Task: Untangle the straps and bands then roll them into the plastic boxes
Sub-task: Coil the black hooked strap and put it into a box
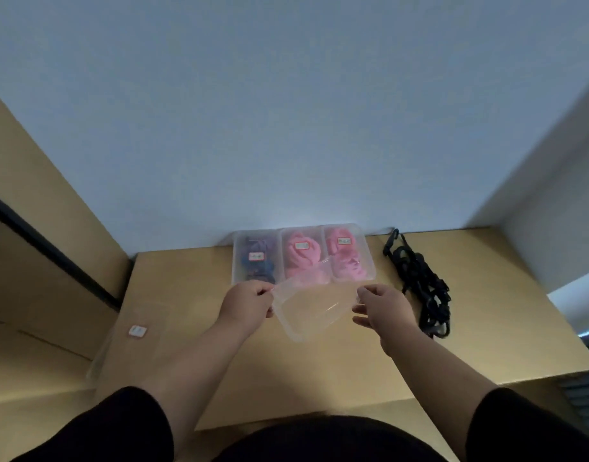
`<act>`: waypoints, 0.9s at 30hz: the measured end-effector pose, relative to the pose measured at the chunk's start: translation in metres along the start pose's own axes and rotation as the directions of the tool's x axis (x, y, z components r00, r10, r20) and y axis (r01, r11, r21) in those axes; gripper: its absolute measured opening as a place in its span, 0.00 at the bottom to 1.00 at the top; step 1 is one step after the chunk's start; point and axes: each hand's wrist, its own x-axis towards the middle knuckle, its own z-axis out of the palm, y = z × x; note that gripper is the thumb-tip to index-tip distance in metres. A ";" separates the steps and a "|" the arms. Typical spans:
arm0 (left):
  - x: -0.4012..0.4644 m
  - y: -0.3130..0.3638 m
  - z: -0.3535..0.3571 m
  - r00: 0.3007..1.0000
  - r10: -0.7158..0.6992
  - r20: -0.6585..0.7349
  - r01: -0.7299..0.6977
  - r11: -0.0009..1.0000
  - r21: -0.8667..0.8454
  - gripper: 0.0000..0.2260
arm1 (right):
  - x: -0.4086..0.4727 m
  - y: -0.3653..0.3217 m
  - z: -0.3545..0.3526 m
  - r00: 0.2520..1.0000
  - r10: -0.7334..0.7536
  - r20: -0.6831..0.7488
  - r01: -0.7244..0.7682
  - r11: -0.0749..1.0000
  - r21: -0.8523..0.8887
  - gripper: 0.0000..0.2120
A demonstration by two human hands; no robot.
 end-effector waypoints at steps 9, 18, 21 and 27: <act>0.009 0.006 0.071 0.996 0.021 0.089 -0.023 1.000 0.013 0.06 | 0.009 0.044 -0.070 0.993 0.066 -0.093 -0.074 0.994 -0.085 0.08; 0.001 0.003 0.107 0.996 -0.076 0.041 0.066 0.976 0.205 0.08 | 0.031 0.072 -0.096 0.988 0.123 0.092 -0.076 0.914 -0.399 0.09; -0.010 0.009 0.115 0.989 -0.142 -0.035 0.147 0.959 0.242 0.02 | 0.036 0.074 -0.102 0.975 0.117 0.191 -0.003 0.858 -0.513 0.08; -0.015 0.020 0.131 0.972 -0.194 -0.133 0.229 0.907 0.353 0.09 | 0.055 0.070 -0.121 0.964 0.057 0.259 0.125 0.763 -0.634 0.14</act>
